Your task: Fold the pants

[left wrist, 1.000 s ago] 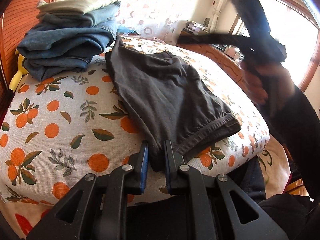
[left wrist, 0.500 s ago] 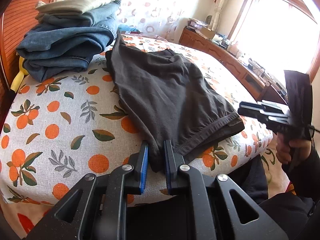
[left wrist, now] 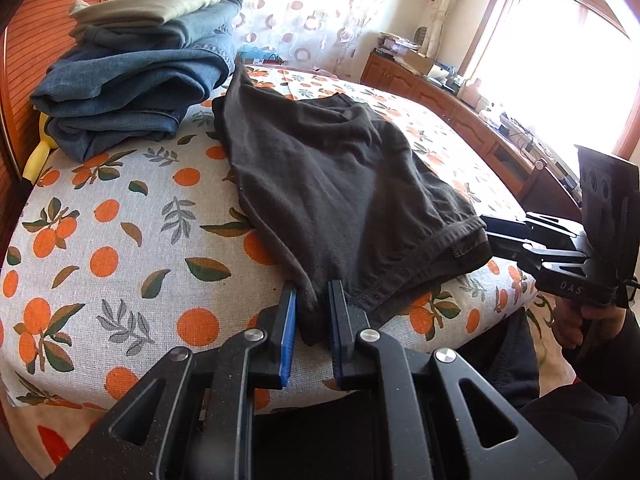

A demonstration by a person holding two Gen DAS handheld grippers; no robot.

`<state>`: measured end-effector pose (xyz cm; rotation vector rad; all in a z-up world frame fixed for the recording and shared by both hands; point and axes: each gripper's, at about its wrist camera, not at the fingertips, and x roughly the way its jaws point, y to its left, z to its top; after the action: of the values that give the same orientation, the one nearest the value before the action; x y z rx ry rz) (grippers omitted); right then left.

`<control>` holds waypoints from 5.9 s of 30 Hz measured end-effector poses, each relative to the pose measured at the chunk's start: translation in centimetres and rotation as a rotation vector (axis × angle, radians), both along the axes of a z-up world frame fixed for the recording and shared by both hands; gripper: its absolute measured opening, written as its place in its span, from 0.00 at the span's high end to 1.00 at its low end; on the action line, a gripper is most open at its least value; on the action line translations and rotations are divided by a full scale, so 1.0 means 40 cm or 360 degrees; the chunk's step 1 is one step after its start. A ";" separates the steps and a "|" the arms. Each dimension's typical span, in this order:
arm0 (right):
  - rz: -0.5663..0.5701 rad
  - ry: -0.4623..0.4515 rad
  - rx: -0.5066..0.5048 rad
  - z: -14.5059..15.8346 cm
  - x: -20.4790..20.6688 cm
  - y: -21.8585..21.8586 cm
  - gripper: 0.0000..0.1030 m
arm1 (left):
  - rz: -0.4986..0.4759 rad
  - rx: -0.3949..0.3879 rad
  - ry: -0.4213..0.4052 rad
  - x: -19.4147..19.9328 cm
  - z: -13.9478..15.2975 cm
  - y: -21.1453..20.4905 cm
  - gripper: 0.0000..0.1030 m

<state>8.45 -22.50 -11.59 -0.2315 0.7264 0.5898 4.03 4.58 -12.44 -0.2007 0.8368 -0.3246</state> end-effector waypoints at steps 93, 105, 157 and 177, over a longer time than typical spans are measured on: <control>-0.0051 0.0088 0.0272 0.002 -0.079 -0.077 0.92 | -0.0156 0.0040 0.0004 -0.078 0.045 -0.057 0.90; -0.0011 0.0011 0.0317 0.077 -0.015 -0.073 0.92 | -0.0086 -0.0006 -0.0098 -0.019 0.112 -0.023 0.90; -0.0230 0.0003 0.0245 0.030 0.308 -0.002 0.49 | 0.0071 0.0134 -0.0096 0.104 0.093 -0.001 0.54; -0.0253 -0.0083 0.0122 -0.022 0.265 0.000 0.49 | 0.0012 0.0391 -0.0173 0.103 0.071 -0.074 0.57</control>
<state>19.05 -22.52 -12.46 -0.1164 0.6640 0.4574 8.15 1.64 -9.62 0.0427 0.7609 -0.2209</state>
